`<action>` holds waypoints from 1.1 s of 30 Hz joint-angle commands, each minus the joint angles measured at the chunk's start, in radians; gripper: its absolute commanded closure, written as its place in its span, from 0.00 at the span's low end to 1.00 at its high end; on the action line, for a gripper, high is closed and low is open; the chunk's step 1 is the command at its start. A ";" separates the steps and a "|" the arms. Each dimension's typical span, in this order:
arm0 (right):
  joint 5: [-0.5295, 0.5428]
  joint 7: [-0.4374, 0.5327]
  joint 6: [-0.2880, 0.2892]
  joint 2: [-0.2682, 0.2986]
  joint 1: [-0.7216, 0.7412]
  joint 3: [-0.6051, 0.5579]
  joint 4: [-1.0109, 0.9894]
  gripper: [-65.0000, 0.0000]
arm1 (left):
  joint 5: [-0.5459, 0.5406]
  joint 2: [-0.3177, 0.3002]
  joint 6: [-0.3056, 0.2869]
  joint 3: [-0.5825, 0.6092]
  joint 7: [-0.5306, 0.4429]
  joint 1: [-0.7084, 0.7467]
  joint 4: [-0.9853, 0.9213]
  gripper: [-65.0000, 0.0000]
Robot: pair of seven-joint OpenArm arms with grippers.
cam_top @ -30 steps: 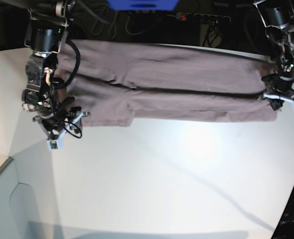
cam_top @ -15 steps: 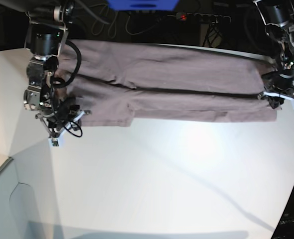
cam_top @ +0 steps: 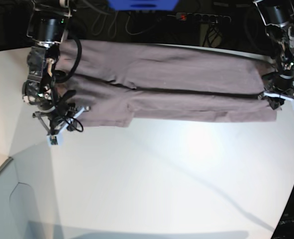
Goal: Layout the t-shirt on the table in an organized manner, then fold the t-shirt properly
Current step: 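Pull the held ends apart with both grippers to flatten the shirt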
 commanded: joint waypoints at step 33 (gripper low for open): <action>0.008 0.020 0.002 -0.094 -0.429 0.047 0.468 1.00 | -0.008 -0.027 -0.003 -0.005 -0.023 -0.012 0.027 0.79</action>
